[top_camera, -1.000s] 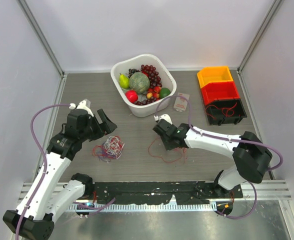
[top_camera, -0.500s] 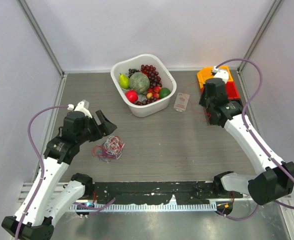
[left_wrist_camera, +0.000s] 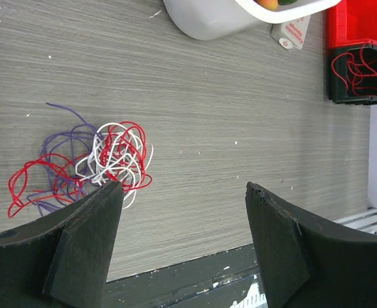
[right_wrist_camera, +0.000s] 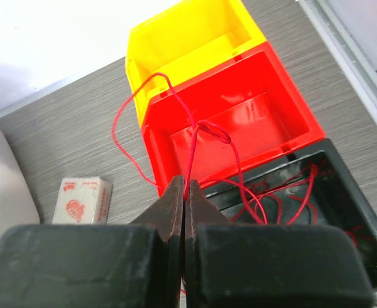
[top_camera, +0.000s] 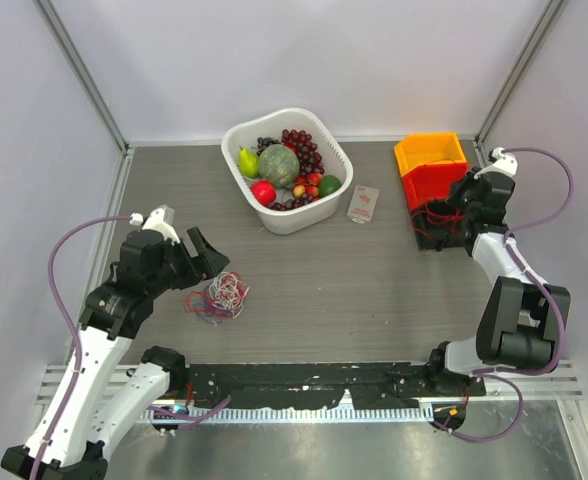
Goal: Untangle the cables
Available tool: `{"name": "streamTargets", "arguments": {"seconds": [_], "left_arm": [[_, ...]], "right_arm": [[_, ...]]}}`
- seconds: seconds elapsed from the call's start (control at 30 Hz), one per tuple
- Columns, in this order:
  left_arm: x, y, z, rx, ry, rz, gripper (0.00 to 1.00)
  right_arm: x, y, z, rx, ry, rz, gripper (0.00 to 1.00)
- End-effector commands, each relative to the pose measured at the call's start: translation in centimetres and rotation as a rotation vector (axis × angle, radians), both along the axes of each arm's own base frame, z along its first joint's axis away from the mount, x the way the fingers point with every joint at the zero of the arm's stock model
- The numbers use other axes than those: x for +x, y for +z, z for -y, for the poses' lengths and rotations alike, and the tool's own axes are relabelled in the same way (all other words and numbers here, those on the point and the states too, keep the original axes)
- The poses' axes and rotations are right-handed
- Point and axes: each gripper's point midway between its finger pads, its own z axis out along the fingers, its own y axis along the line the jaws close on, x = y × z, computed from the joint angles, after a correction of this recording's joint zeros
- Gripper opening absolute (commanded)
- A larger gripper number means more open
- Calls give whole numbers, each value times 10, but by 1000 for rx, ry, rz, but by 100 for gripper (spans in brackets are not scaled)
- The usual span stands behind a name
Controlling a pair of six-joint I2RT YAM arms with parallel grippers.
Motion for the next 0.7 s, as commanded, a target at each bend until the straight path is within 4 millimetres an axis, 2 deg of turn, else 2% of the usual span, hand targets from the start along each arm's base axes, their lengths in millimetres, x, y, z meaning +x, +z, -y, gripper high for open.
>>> {"name": "streamTargets", "arguments": {"seconds": [0.0, 0.03, 0.1, 0.2, 0.27, 0.3, 0.33, 0.37, 0.4, 0.43, 0.47, 0.5, 0.53, 0.6, 0.67], "left_arm": [[0, 14, -4, 34, -15, 58, 81], [0, 13, -3, 36, -19, 59, 81], [0, 13, -2, 47, -30, 70, 81], [0, 12, -7, 94, -26, 79, 82], [0, 14, -9, 118, -34, 85, 82], [-1, 13, -10, 122, -34, 79, 82], [-1, 13, -9, 122, -38, 79, 82], [-1, 11, -10, 124, -36, 76, 82], [-2, 10, -10, 124, -36, 71, 82], [-1, 9, -10, 123, -35, 71, 82], [-1, 9, -10, 124, -32, 70, 82], [0, 9, -9, 124, -35, 71, 82], [0, 8, -9, 123, -33, 69, 82], [1, 8, -9, 119, -31, 68, 82], [2, 9, -8, 116, -32, 63, 82]], "right_arm": [[-4, 25, 9, -6, -12, 129, 1], [-8, 21, 10, -5, -18, 125, 1], [-23, -1, 10, 4, -40, 71, 1], [-41, -25, 28, 3, -158, -42, 1], [-48, -32, 33, 20, -206, -97, 1], [-49, -28, 37, 28, -234, -102, 1], [-55, -36, 37, 39, -254, -152, 1], [-53, -28, 46, 49, -314, -149, 1], [-62, -40, 47, 58, -340, -222, 1], [-56, -37, 52, 69, -373, -232, 1], [-61, -46, 52, 74, -379, -290, 1], [-52, -46, 53, 77, -376, -308, 1], [-54, -51, 53, 85, -384, -344, 1], [-44, -54, 56, 107, -399, -369, 1], [-33, -65, 56, 138, -407, -417, 1]]}}
